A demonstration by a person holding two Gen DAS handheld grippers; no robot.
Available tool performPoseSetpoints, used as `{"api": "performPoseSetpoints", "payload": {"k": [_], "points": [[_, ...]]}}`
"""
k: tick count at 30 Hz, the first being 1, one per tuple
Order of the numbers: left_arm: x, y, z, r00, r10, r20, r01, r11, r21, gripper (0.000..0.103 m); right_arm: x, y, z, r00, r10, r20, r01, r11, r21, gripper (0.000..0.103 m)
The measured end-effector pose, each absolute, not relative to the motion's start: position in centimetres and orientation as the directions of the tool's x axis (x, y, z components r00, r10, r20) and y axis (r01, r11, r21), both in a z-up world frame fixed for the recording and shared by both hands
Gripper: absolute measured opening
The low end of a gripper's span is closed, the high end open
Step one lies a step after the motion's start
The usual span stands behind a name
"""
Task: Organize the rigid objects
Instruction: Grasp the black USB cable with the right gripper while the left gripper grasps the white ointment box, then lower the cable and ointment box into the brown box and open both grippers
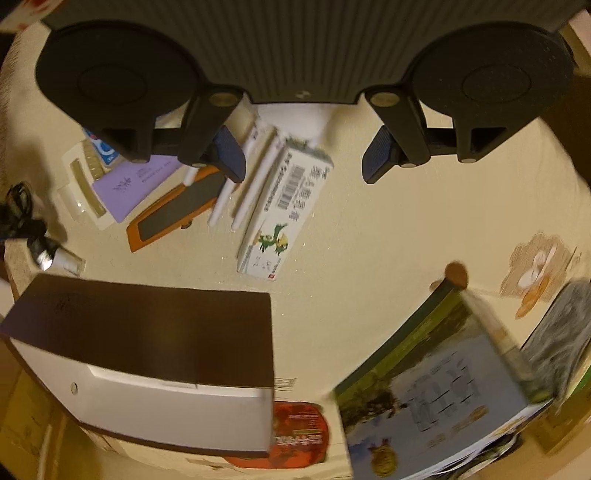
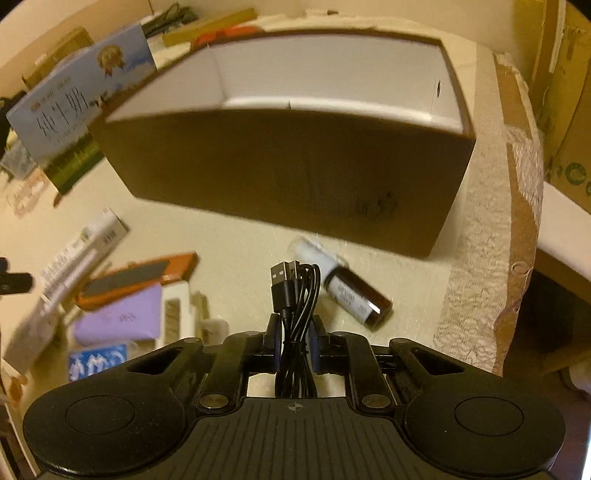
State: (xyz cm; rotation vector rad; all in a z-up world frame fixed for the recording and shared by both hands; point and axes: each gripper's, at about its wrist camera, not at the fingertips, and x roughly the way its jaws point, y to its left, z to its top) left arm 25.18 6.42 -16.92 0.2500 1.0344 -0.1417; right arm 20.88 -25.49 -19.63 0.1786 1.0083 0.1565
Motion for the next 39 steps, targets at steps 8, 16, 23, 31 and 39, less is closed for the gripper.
{"api": "performPoseSetpoints", "payload": {"k": [8,16,23,31,39], "points": [[29.2,6.3,-19.1,0.448,-0.039,-0.893,0.339,0.932,0.129,0.066,21.6,-26.0,-18.5,0.544,0.205,-0.814,-0.012,0.971,0.237,0.011],[31.6,5.0,-21.2,0.41,-0.064,-0.91,0.419,0.899,0.126,0.055,21.5,-27.3,-17.9,0.555,0.186,-0.811,0.03,0.969,0.243,0.011],[32.0,3.8,-21.8,0.415,-0.061,-0.908,0.47,0.869,0.156,0.036,21.3,-27.6,-17.6,0.554,0.187,-0.811,0.034,0.969,0.246,0.011],[30.5,4.3,-19.4,0.477,-0.068,-0.876,0.447,0.877,0.175,0.034,21.0,-27.9,-16.1,0.569,0.206,-0.796,0.019,0.965,0.263,0.011],[27.7,4.4,-14.7,0.549,-0.107,-0.829,0.389,0.91,0.14,0.033,20.7,-28.6,-13.9,0.593,0.217,-0.775,0.006,0.962,0.274,0.011]]}}
